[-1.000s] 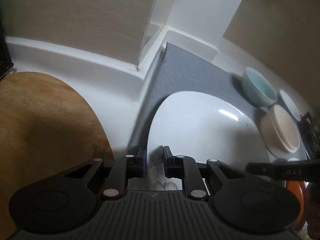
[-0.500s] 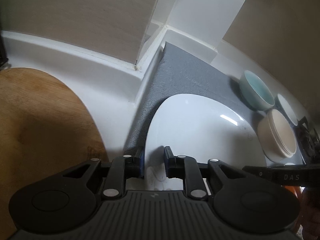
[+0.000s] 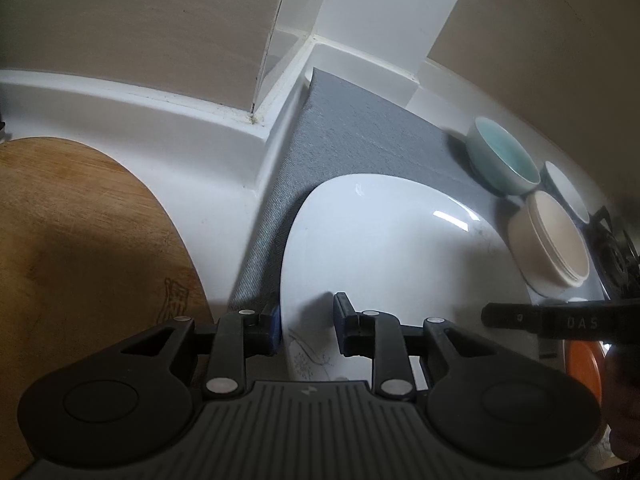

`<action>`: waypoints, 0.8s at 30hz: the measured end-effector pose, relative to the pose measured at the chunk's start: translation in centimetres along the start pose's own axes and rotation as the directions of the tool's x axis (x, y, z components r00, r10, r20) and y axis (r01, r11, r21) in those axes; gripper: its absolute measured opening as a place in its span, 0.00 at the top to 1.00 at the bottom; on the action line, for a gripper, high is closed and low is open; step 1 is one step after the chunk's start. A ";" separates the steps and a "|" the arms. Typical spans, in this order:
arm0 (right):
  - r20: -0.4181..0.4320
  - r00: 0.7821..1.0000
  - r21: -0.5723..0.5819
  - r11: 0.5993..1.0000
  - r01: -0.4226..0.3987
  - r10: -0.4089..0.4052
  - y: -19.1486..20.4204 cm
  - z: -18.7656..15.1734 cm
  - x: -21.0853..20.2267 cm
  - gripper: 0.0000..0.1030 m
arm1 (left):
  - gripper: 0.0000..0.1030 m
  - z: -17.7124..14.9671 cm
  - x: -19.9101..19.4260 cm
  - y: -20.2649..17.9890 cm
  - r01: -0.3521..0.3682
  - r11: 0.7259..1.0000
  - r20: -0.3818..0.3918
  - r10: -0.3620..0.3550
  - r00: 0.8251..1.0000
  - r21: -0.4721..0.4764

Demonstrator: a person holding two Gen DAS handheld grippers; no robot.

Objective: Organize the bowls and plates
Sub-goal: 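Lift the oval plate off the mat with the left tool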

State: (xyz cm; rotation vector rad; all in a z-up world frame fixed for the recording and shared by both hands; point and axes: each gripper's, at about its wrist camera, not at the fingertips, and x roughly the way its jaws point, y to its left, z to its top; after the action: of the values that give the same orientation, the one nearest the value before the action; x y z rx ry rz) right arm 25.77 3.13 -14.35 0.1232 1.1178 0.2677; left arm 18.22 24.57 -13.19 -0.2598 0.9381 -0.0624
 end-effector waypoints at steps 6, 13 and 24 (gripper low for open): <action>0.009 1.000 -0.017 1.000 -0.003 0.003 0.1 0.2 0.1 0.64 | 0.69 -0.2 0.1 -0.2 -0.016 1.000 0.020 0.016 1.000 0.018; 0.025 1.000 -0.011 1.000 -0.012 0.012 -0.3 -0.1 -0.1 0.67 | 0.72 0.0 -0.3 -0.4 -0.031 0.999 0.031 0.031 0.999 0.009; 0.068 0.997 -0.044 0.998 -0.039 0.042 -0.9 -1.1 -1.9 0.70 | 0.72 -0.9 -1.9 -1.9 -0.067 0.998 0.059 0.065 0.996 0.022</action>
State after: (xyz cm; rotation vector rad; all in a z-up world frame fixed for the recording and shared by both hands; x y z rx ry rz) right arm 24.18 1.70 -13.37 0.1163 1.0408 0.3214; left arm 16.45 22.90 -11.71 -0.2070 0.8865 -0.0054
